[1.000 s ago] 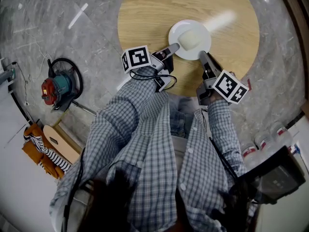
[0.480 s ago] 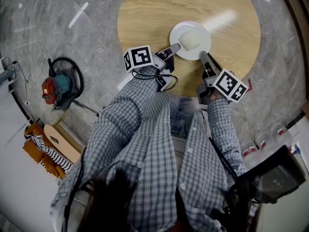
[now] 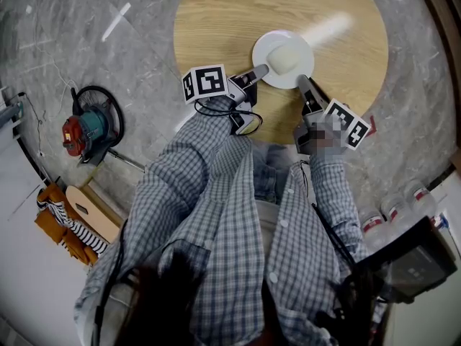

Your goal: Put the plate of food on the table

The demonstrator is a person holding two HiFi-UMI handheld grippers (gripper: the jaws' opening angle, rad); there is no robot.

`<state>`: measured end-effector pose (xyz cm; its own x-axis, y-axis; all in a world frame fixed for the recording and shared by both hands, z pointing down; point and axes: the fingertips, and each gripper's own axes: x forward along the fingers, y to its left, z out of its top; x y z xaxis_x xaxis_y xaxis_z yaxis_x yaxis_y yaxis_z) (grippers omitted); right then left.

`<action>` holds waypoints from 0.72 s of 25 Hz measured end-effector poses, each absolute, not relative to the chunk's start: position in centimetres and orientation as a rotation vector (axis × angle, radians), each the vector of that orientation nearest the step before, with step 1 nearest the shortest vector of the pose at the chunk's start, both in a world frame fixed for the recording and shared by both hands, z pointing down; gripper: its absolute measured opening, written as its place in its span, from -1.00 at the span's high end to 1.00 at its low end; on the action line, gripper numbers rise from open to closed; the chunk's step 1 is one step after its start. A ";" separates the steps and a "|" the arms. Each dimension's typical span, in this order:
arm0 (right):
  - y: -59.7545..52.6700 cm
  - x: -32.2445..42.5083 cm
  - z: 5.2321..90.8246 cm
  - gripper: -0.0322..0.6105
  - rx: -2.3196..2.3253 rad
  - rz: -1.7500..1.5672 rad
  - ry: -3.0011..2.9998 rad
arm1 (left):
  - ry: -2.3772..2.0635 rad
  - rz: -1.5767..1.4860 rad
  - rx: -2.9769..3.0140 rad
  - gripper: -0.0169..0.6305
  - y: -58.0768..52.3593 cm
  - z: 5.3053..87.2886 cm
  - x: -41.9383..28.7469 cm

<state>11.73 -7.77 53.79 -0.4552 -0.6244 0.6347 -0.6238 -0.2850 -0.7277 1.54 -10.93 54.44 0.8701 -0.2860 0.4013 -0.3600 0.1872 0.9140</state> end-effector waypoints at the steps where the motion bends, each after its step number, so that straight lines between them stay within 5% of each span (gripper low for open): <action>1: -7.8 11.8 53.8 0.66 -1.642 -1.911 1.877 | -0.550 0.063 1.407 0.88 -10.8 54.4 1.6; 18: -8.2 12.2 54.0 0.67 -1.681 -1.901 1.886 | -0.428 0.123 1.417 0.87 -9.4 53.8 2.1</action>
